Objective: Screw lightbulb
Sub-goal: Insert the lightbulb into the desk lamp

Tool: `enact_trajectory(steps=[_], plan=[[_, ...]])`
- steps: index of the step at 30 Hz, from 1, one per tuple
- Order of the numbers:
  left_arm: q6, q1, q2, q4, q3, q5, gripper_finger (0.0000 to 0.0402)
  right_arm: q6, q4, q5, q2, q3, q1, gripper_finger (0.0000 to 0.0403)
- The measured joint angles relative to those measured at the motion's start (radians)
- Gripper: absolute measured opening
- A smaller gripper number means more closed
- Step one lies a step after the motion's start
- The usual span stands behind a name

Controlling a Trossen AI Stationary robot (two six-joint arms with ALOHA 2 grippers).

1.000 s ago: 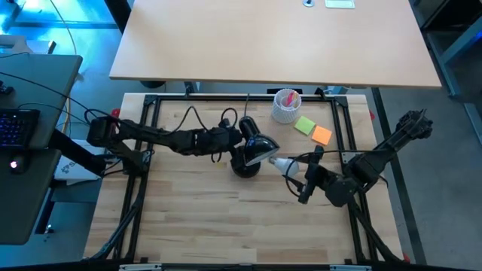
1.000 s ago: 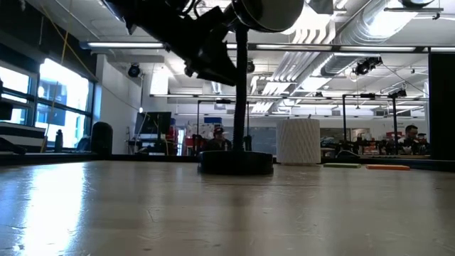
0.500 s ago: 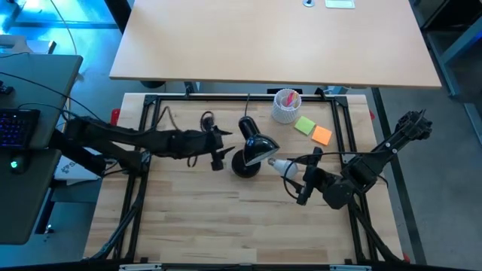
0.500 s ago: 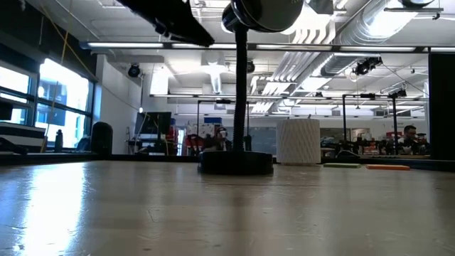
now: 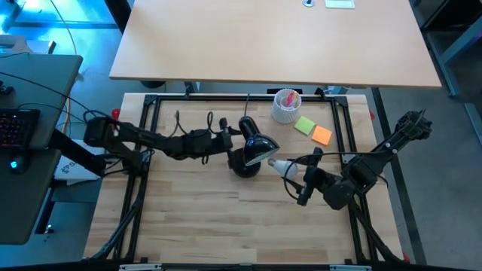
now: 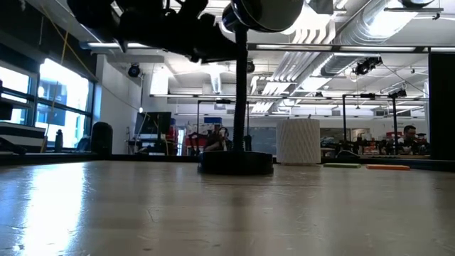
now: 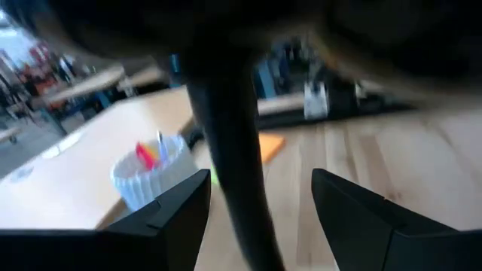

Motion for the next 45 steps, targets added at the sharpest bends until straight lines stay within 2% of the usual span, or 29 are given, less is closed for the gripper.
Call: enact_trajectory(steps=[3, 11, 14, 20, 21, 26, 29, 39, 45], plan=[[-0.007, -0.001, 0.023, 0.064, 0.007, -0.002, 0.0225, 0.0, 0.0, 0.0, 0.0, 0.0, 0.009, 0.0263], [-0.04, 0.013, 0.065, 0.035, 0.092, -0.005, 0.0214, 0.0, 0.007, 0.0, 0.0, 0.0, 0.018, 0.0263], [-0.078, 0.019, 0.065, -0.017, 0.108, 0.004, 0.0177, 0.0, 0.015, 0.001, 0.0, 0.0, 0.018, 0.0263], [-0.198, 0.022, 0.058, -0.043, 0.112, 0.068, 0.0044, -0.002, 0.017, 0.001, 0.0, 0.0, 0.018, 0.0263], [-0.226, 0.022, 0.059, -0.042, 0.112, 0.076, 0.0039, -0.003, 0.017, 0.001, 0.0, 0.0, 0.018, 0.0263], [-0.394, 0.037, 0.058, -0.048, 0.112, 0.146, 0.0039, -0.004, 0.017, 0.001, 0.0, 0.0, 0.018, 0.0263], [-0.444, 0.048, 0.057, -0.049, 0.107, 0.153, 0.0039, -0.004, 0.016, 0.001, 0.0, 0.0, 0.019, 0.0263], [-0.503, 0.06, 0.057, -0.051, 0.106, 0.182, 0.0039, -0.008, 0.016, 0.0, 0.0, 0.0, 0.019, 0.0263], [-0.507, 0.058, 0.089, 0.027, 0.104, 0.19, 0.0039, -0.013, 0.016, 0.0, 0.0, 0.0, 0.019, 0.0263]])
